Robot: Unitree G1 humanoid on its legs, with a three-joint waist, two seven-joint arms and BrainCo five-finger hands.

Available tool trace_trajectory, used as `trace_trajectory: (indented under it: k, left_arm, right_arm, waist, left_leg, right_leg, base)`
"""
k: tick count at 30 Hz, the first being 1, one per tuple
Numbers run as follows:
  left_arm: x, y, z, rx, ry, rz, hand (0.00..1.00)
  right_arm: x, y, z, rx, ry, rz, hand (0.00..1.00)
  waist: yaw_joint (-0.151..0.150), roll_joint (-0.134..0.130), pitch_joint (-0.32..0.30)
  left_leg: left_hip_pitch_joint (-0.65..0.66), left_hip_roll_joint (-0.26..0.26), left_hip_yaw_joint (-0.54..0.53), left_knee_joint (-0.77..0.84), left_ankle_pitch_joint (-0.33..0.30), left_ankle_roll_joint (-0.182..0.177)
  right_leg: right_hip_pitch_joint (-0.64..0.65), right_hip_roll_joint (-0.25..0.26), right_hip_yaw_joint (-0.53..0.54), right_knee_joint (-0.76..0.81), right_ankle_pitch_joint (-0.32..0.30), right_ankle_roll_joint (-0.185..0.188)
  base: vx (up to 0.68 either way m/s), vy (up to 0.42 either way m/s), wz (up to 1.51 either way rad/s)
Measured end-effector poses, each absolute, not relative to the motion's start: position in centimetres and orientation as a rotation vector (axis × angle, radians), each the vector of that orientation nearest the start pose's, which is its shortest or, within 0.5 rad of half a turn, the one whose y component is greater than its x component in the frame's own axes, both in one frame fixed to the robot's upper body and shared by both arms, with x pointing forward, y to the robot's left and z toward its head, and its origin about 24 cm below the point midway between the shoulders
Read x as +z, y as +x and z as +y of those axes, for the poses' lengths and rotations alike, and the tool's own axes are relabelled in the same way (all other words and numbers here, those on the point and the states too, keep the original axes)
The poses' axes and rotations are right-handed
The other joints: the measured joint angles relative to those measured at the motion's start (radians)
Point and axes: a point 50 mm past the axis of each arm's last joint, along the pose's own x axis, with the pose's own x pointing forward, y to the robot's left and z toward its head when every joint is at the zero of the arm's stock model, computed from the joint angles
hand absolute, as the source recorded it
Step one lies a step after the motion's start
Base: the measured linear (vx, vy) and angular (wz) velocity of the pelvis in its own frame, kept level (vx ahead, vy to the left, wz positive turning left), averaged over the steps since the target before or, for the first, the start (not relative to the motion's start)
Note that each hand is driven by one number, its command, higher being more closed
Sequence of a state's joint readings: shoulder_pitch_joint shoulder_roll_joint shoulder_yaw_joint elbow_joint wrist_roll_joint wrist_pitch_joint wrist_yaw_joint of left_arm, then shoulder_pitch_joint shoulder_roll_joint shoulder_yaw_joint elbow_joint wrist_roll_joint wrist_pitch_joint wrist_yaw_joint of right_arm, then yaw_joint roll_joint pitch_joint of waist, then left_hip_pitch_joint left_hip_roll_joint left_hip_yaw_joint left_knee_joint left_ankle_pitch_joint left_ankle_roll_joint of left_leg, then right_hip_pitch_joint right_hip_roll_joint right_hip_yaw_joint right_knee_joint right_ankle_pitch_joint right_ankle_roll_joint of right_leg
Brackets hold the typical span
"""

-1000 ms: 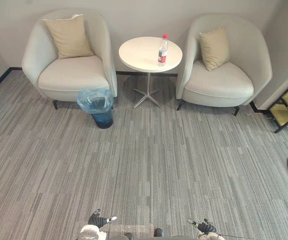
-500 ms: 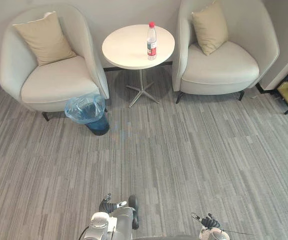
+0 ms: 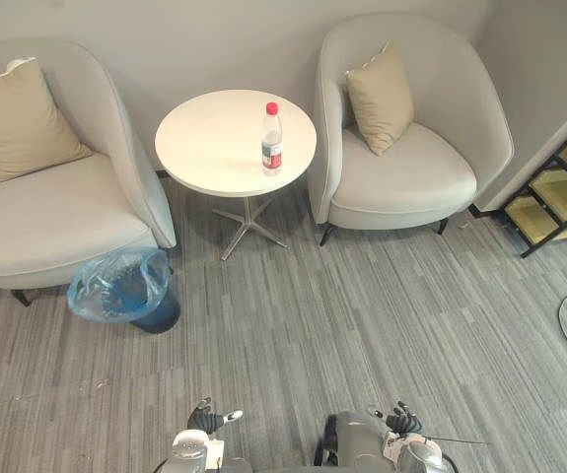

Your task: Gather rubbish on tea table into small bin, then transfer packed bag to large trash can.

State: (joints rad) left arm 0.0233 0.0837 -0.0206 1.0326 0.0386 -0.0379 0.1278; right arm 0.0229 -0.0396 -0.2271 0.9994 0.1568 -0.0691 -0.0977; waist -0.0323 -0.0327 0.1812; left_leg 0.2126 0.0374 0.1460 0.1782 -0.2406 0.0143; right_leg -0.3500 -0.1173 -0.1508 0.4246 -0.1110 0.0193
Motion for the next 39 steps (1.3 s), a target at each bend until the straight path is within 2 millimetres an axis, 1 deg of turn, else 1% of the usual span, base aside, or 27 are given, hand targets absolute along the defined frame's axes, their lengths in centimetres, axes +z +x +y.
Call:
trace_trajectory:
  k: [1,2,4,5,6,8,10,12,14,15,16,17,19,22,23,24,25,26,27,29,31,33,34,35,36,37,39]
  left_arm:
    - [-15.3,12.6,18.5,0.122,0.182,1.014,0.0]
    - [-15.4,12.5,17.9,0.124,0.161,1.019,0.0]
    - [-15.5,12.6,16.6,0.137,0.1,1.017,0.0]
    - [-15.5,12.8,16.4,0.142,0.085,1.013,0.0]
    - [-15.4,13.1,16.2,0.153,0.063,1.004,0.0]
    - [-15.0,13.5,16.4,0.18,0.041,0.971,0.0]
    - [-14.6,14.1,16.7,0.185,0.045,0.926,0.0]
    - [-14.3,14.6,16.5,0.185,0.039,0.901,0.0]
    - [-14.2,14.9,16.5,0.182,0.04,0.891,0.0]
    - [-14.2,14.9,16.4,0.177,0.045,0.891,0.0]
    - [-14.2,15.0,16.4,0.169,0.05,0.892,0.0]
    - [-14.1,15.2,16.2,0.141,0.076,0.888,0.0]
    - [-14.2,15.3,16.8,0.141,0.098,0.895,0.0]
    - [-14.3,15.1,17.9,0.151,0.122,0.914,0.0]
    - [-14.5,14.8,17.8,0.144,0.125,0.93,0.0]
    - [-14.5,14.6,17.9,0.141,0.128,0.935,0.0]
    - [-14.6,14.5,18.0,0.138,0.133,0.944,0.0]
    - [-14.8,14.2,18.1,0.125,0.146,0.958,0.0]
    - [-15.0,13.7,18.3,0.107,0.169,0.982,0.0]
    - [-15.2,13.2,18.4,0.11,0.17,1.005,0.0]
    - [-15.4,12.8,18.4,0.112,0.167,1.019,0.0]
    - [-15.5,12.6,18.4,0.116,0.164,1.026,0.0]
    - [-15.5,12.4,18.5,0.124,0.161,1.029,0.0]
    - [-15.5,12.3,18.6,0.127,0.163,1.03,0.0]
    - [-15.4,12.1,19.2,0.136,0.176,1.025,0.0]
    - [-15.5,12.0,19.1,0.146,0.169,1.037,0.0]
    - [-15.8,11.6,17.8,0.142,0.126,1.05,0.0]
  right_arm:
    - [-14.9,12.5,-20.2,-0.412,0.169,0.942,0.0]
    - [-14.6,13.1,-21.1,-0.418,0.144,0.925,0.0]
    - [-14.5,13.0,-21.7,-0.436,0.14,0.923,0.0]
    - [-14.5,13.1,-21.8,-0.443,0.144,0.917,0.0]
    - [-14.4,13.1,-21.8,-0.448,0.148,0.915,0.0]
    - [-14.7,12.7,-21.3,-0.437,0.153,0.931,0.0]
    - [-14.9,12.1,-20.7,-0.429,0.163,0.947,0.0]
    - [-15.0,12.1,-20.5,-0.438,0.181,0.947,0.0]
    - [-15.0,12.0,-20.4,-0.441,0.185,0.951,0.0]
    - [-15.1,11.9,-20.4,-0.443,0.186,0.958,0.0]
    - [-15.2,11.8,-20.4,-0.444,0.186,0.963,0.0]
    - [-15.4,11.6,-20.4,-0.443,0.181,0.985,0.0]
    - [-15.5,11.6,-20.0,-0.438,0.187,0.997,0.0]
    - [-15.7,11.6,-19.3,-0.409,0.189,1.015,0.0]
    - [-15.6,11.6,-19.7,-0.404,0.171,1.014,0.0]
    - [-15.6,11.7,-19.8,-0.401,0.169,1.013,0.0]
    - [-15.6,11.7,-19.8,-0.397,0.17,1.011,0.0]
    - [-15.7,11.5,-19.7,-0.398,0.175,1.015,0.0]
    - [-15.7,11.3,-19.8,-0.41,0.185,1.012,0.0]
    - [-15.5,11.6,-19.9,-0.405,0.182,1.001,0.0]
    - [-15.4,12.0,-19.9,-0.399,0.183,0.982,0.0]
    - [-15.2,12.3,-20.0,-0.4,0.181,0.968,0.0]
    - [-15.1,12.4,-20.0,-0.401,0.18,0.962,0.0]
    - [-15.1,12.4,-20.0,-0.398,0.179,0.962,0.0]
    - [-15.4,11.9,-19.5,-0.39,0.183,0.981,0.0]
    - [-15.5,11.8,-19.3,-0.391,0.194,0.989,0.0]
    - [-15.3,11.8,-20.2,-0.402,0.17,0.983,0.0]
  waist:
    - [-0.003,-0.003,-0.003]
    - [0.009,0.041,0.0]
    - [0.006,0.078,-0.009]
    - [0.001,0.088,-0.002]
    - [-0.009,0.096,0.008]
    - [0.007,0.088,0.022]
    - [0.029,0.07,0.022]
    - [0.034,0.065,0.023]
    - [0.036,0.061,0.025]
    - [0.036,0.058,0.027]
    - [0.038,0.058,0.027]
    - [0.061,0.05,0.029]
    - [0.074,0.031,0.017]
    - [0.068,0.004,0.011]
    - [0.067,0.019,0.002]
    - [0.068,0.02,0.001]
    - [0.067,0.018,0.003]
    - [0.06,0.009,0.005]
    - [0.042,0.001,0.0]
    - [0.031,0.003,-0.001]
    - [0.028,0.012,-0.002]
    - [0.027,0.023,-0.001]
    - [0.026,0.026,-0.002]
    - [0.026,0.023,-0.004]
    - [0.03,-0.01,-0.023]
    - [0.035,-0.009,-0.026]
    - [0.032,0.043,-0.043]
  left_leg:
    - [0.017,0.003,-0.029,0.003,-0.026,-0.041]
    - [0.026,0.041,-0.045,0.006,-0.033,-0.054]
    - [-0.006,0.075,-0.08,0.083,-0.016,-0.082]
    - [-0.036,0.09,-0.09,0.163,-0.015,-0.083]
    - [-0.134,0.136,-0.109,0.395,0.019,-0.117]
    - [-0.237,0.198,-0.099,0.661,0.003,-0.142]
    - [-0.345,0.231,-0.042,0.786,-0.005,-0.14]
    - [-0.42,0.227,0.013,0.739,-0.018,-0.117]
    - [-0.46,0.182,0.063,0.569,-0.022,-0.106]
    - [-0.455,0.138,0.084,0.41,-0.006,-0.095]
    - [-0.45,0.106,0.095,0.287,0.028,-0.094]
    - [-0.41,0.055,0.105,0.088,0.215,-0.058]
    - [-0.374,0.028,0.13,0.036,0.234,-0.037]
    - [-0.378,0.012,0.15,0.072,0.183,0.008]
    - [-0.339,0.005,0.152,0.051,0.136,0.001]
    - [-0.324,0.004,0.152,0.041,0.129,-0.001]
    - [-0.292,-0.006,0.156,0.018,0.126,0.002]
    - [-0.244,-0.028,0.15,-0.008,0.118,0.008]
    - [-0.195,-0.051,0.134,-0.023,0.103,0.016]
    - [-0.128,-0.065,0.105,-0.04,0.087,0.021]
    - [-0.078,-0.05,0.071,-0.059,0.085,0.02]
    - [-0.066,-0.021,0.047,-0.06,0.084,0.019]
    - [-0.06,-0.006,0.039,-0.06,0.079,0.009]
    - [-0.052,0.001,0.032,-0.06,0.07,-0.008]
    - [-0.046,-0.015,0.02,-0.059,0.053,-0.036]
    - [-0.03,-0.01,-0.002,-0.058,0.027,-0.074]
    - [-0.03,0.034,-0.005,-0.05,0.025,-0.078]
  right_leg:
    - [0.0,0.002,0.017,-0.009,0.059,-0.031]
    - [-0.002,0.025,0.001,0.032,0.047,-0.042]
    - [0.01,0.037,-0.034,0.056,-0.043,-0.057]
    - [0.034,0.044,-0.053,0.052,-0.058,-0.064]
    - [0.105,0.065,-0.079,0.008,-0.079,-0.068]
    - [0.207,0.098,-0.1,-0.047,-0.096,-0.086]
    - [0.315,0.112,-0.124,-0.1,-0.132,-0.104]
    - [0.363,0.111,-0.127,-0.143,-0.135,-0.078]
    - [0.412,0.099,-0.13,-0.194,-0.127,-0.071]
    - [0.441,0.087,-0.13,-0.22,-0.127,-0.059]
    - [0.456,0.08,-0.129,-0.235,-0.129,-0.05]
    - [0.483,0.073,-0.091,-0.261,-0.134,-0.021]
    - [0.496,0.056,-0.055,-0.298,-0.114,0.005]
    - [0.518,0.035,0.002,-0.34,-0.057,0.031]
    - [0.467,0.028,0.031,-0.198,-0.072,0.055]
    - [0.442,0.026,0.036,-0.139,-0.081,0.069]
    - [0.393,0.01,0.051,0.0,-0.094,0.092]
    - [0.322,-0.02,0.058,0.197,-0.081,0.135]
    - [0.26,-0.06,0.05,0.379,-0.093,0.138]
    - [0.211,-0.087,0.022,0.49,-0.14,0.101]
    - [0.159,-0.092,-0.04,0.43,-0.186,0.056]
    - [0.121,-0.081,-0.057,0.301,-0.191,0.045]
    - [0.104,-0.069,-0.049,0.203,-0.172,0.041]
    - [0.107,-0.056,-0.036,0.11,-0.122,0.04]
    - [0.105,-0.05,0.012,-0.017,0.031,0.012]
    - [0.11,-0.046,0.016,-0.008,0.012,0.011]
    - [0.137,-0.009,-0.004,-0.036,0.009,-0.001]
  base:
    - [0.49,-0.304,0.39]
    - [0.46,-0.273,0.22]
    - [0.39,-0.253,0.32]
    - [0.42,-0.333,0.69]
    - [0.28,-0.228,0.64]
    - [0.28,-0.199,0.33]
    - [0.3,-0.174,0.1]
    - [0.26,-0.08,0.11]
    - [0.29,0.027,0.05]
    - [0.32,0.075,0.04]
    - [0.43,0.15,-0.25]
    - [0.4,0.149,-0.38]
    - [0.4,0.118,-0.33]
    - [0.46,0.17,-0.11]
    - [0.32,0.152,-0.24]
    - [0.24,0.139,-0.25]
    - [0.23,0.116,-0.03]
    - [0.36,0.144,0.26]
    - [0.38,0.114,0.46]
    - [0.3,0.031,0.57]
    - [0.31,-0.041,0.65]
    - [0.3,-0.132,0.63]
    - [0.26,-0.186,0.57]
    - [0.29,-0.228,0.4]
    - [0.36,-0.312,0.22]
    - [0.3,-0.266,0.05]
    - [0.21,-0.181,0.03]
